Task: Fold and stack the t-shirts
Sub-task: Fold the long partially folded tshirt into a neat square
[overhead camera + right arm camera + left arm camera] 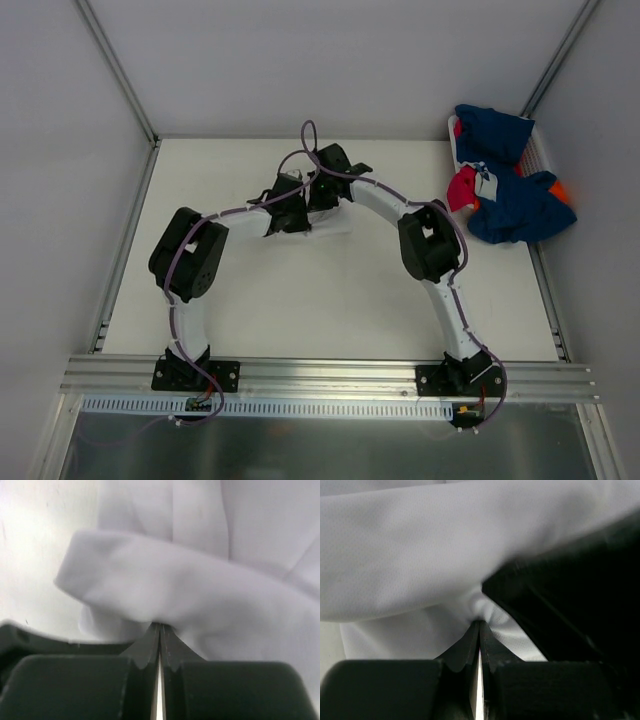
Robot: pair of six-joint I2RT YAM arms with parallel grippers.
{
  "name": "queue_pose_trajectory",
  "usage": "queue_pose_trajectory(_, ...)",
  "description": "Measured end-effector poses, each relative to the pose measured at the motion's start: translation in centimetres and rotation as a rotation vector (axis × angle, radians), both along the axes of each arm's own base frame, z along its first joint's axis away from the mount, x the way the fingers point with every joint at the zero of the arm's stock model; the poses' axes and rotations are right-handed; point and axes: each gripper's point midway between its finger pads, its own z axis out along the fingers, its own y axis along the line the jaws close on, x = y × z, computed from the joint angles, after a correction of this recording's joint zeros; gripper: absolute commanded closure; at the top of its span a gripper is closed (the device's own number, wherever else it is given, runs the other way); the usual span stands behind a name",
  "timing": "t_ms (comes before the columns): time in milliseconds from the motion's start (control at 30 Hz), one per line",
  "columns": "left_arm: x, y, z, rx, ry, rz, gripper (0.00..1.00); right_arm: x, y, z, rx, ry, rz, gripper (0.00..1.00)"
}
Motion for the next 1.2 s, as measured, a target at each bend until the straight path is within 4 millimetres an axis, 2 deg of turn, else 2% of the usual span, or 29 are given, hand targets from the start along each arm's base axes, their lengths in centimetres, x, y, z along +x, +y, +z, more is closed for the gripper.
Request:
queue_pose_trajectory(167, -0.6, 0.3, -0.1, -0.014, -0.008, 0.01, 1.0, 3.0, 0.9, -1.2, 0.011, 0.002, -0.014, 1.0)
queue_pose_trajectory(367, -1.3, 0.5, -0.2, -0.041, -0.012, 0.03, 1.0, 4.5, 0.1, -1.0, 0.02, 0.003, -0.044, 1.0)
queue_pose_trajectory(500, -2.9, 1.1, -0.2, -0.048, 0.004, 0.035, 1.0, 6.8, -2.0, -0.7, -0.004, -0.034, -0.104, 0.99)
queue_pose_trajectory(667, -4.8, 1.4, -0.3, -0.055, 0.021, 0.037, 1.0, 10.4, -5.7, -0.1, -0.033, -0.084, -0.194, 0.99)
queue_pose_trajectory(800, -5.7, 1.3, -0.3, -0.067, 0.029, 0.041, 1.0, 12.1, -8.3, 0.3, -0.045, -0.106, -0.238, 0.99)
queue_pose_trajectory(867, -5.9, 1.2, -0.4, -0.071, 0.032, 0.043, 1.0, 11.9, -9.1, -0.2, -0.057, -0.108, -0.242, 0.99)
queue_pose_trajectory(1000, -6.7, 0.8, -0.2, -0.074, 0.036, 0.031, 1.0, 8.8, -9.8, -0.7, -0.1, -0.067, -0.209, 1.0)
queue_pose_trajectory(1067, -7.6, 0.4, -0.2, -0.073, 0.043, 0.023, 1.0, 7.2, -9.5, 0.6, -0.102, -0.07, -0.184, 0.99)
queue_pose_trajectory(1133, -8.7, -0.2, -0.2, -0.072, 0.053, 0.006, 1.0, 5.7, -9.0, 3.1, -0.085, -0.102, -0.155, 1.0)
queue_pose_trajectory(1200, -9.8, -0.7, 0.0, -0.065, 0.06, -0.015, 1.0, 4.0, -8.4, 6.5, -0.066, -0.148, -0.125, 0.99)
